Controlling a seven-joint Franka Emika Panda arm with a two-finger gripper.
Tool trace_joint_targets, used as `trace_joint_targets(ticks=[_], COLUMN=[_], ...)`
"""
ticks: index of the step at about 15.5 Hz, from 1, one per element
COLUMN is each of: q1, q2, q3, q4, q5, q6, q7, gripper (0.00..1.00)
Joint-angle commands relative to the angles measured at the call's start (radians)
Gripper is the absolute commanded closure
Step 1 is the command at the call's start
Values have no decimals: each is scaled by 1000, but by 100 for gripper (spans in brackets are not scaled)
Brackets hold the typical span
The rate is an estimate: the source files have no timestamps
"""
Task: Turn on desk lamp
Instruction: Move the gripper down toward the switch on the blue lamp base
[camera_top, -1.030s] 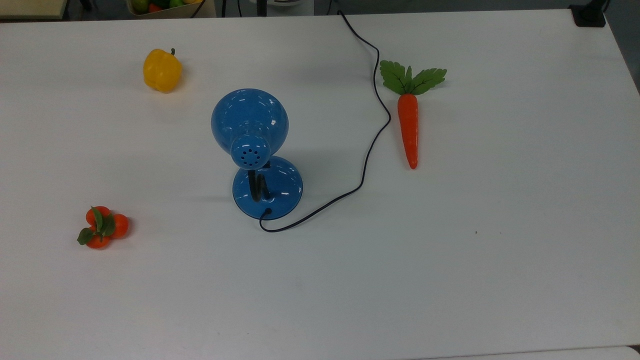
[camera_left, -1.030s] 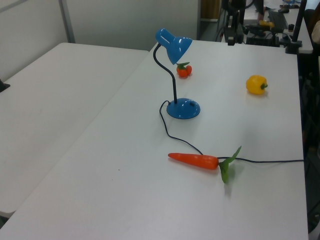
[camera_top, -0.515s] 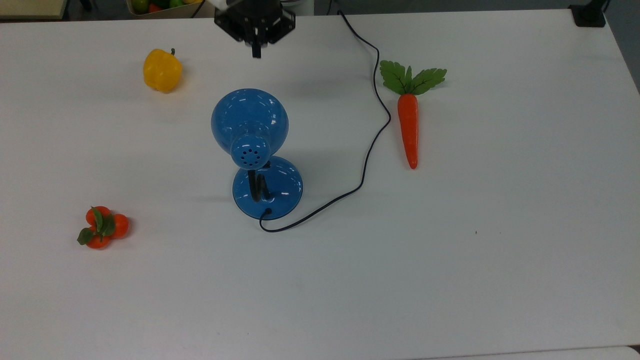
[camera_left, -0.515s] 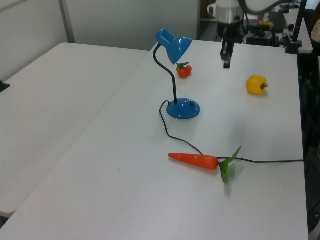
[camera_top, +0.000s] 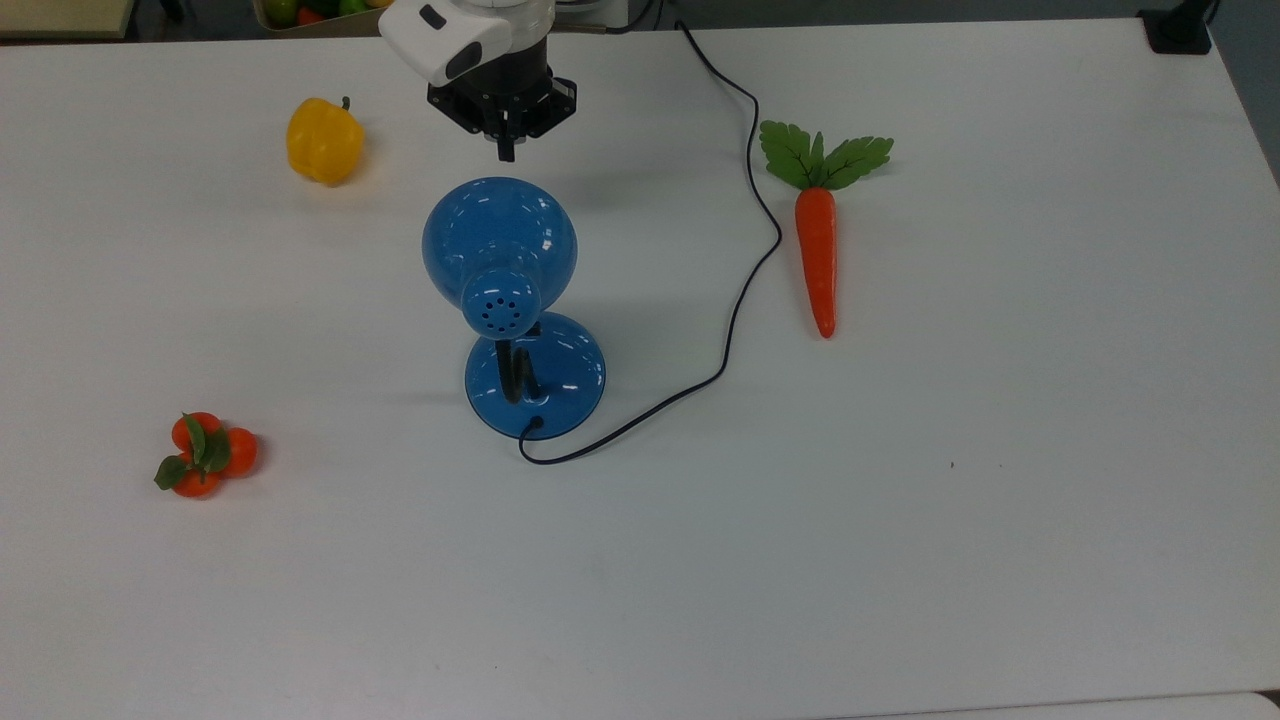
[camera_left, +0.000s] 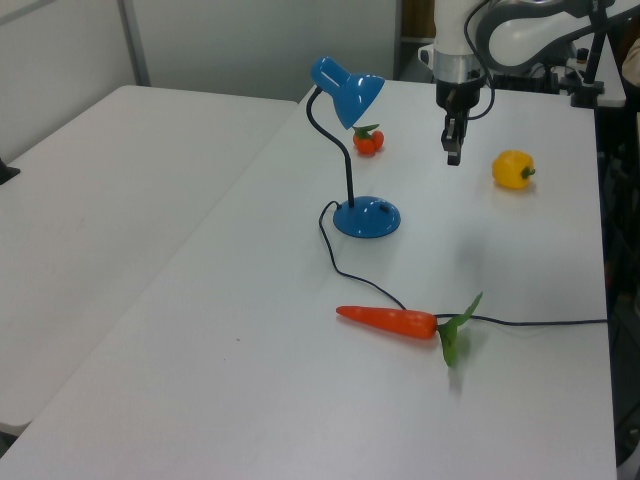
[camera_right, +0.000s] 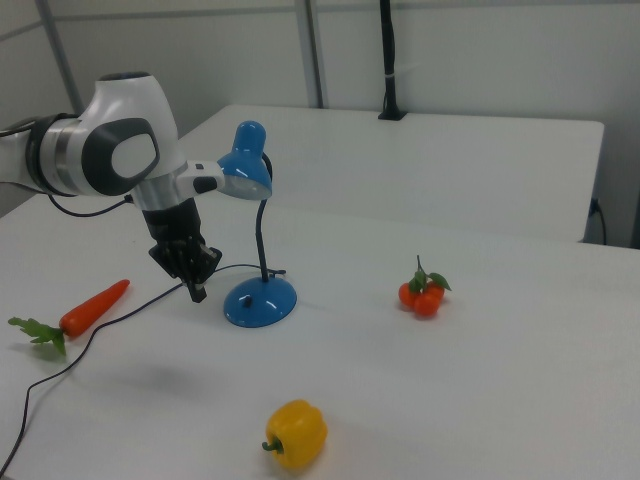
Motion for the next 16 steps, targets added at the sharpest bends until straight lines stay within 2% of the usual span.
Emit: trace_joint_targets(ticks=[1,11,16], q1=[0,9,15], q2=[9,78,113], q3=[-4,-1,4], q4=[-19,-22,-65], q5=[13,10,9], q6=[64,241,339], q7=[-10,-4,2], gripper=[100,100,100])
